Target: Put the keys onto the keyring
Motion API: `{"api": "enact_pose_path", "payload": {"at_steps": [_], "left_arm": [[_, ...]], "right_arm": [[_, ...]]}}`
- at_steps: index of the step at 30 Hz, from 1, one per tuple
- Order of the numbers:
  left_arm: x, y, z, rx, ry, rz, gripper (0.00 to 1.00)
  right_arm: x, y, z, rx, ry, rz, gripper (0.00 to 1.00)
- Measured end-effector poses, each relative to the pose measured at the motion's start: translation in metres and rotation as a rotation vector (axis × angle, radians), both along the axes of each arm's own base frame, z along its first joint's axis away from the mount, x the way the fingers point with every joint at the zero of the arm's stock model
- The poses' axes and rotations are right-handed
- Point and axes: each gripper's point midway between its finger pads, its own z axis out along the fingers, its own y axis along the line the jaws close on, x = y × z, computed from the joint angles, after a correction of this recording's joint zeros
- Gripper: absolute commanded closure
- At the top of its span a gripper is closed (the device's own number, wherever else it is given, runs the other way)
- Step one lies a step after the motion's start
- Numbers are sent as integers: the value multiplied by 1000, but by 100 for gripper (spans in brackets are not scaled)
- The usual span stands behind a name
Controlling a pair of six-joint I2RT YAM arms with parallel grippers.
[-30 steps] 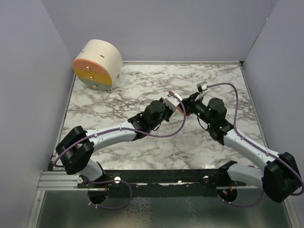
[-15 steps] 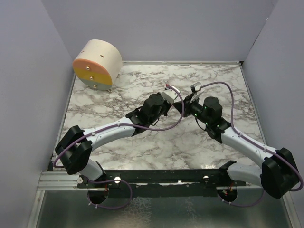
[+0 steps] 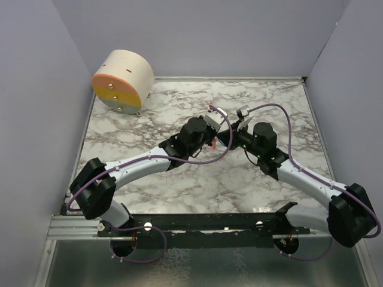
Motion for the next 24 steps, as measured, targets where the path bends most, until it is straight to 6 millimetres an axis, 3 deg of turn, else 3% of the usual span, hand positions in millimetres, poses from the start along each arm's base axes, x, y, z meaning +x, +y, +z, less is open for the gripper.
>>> {"api": "enact_pose_path", "payload": {"at_steps": [3,7,12,15,18,24], "left_arm": [[0,0,0,-4,2,4,99],[3,6,-4,-9,6,38,89],[4,29,-23,-17,38,105,67],[4,45,-29,-33,50,145,65],[3,56,-30,-54,50,166,56],[-3,62,-21,-116,32,167,49]], "right_arm": [[0,0,0,0,0,0,99],[0,0,-1,-1,1,-1,99],[1,1,-6,-8,13,-1,99],[2,1,-9,-13,21,-1,99],[2,1,-11,-16,25,-1,99],[3,1,-13,-21,28,-3,99]]}}
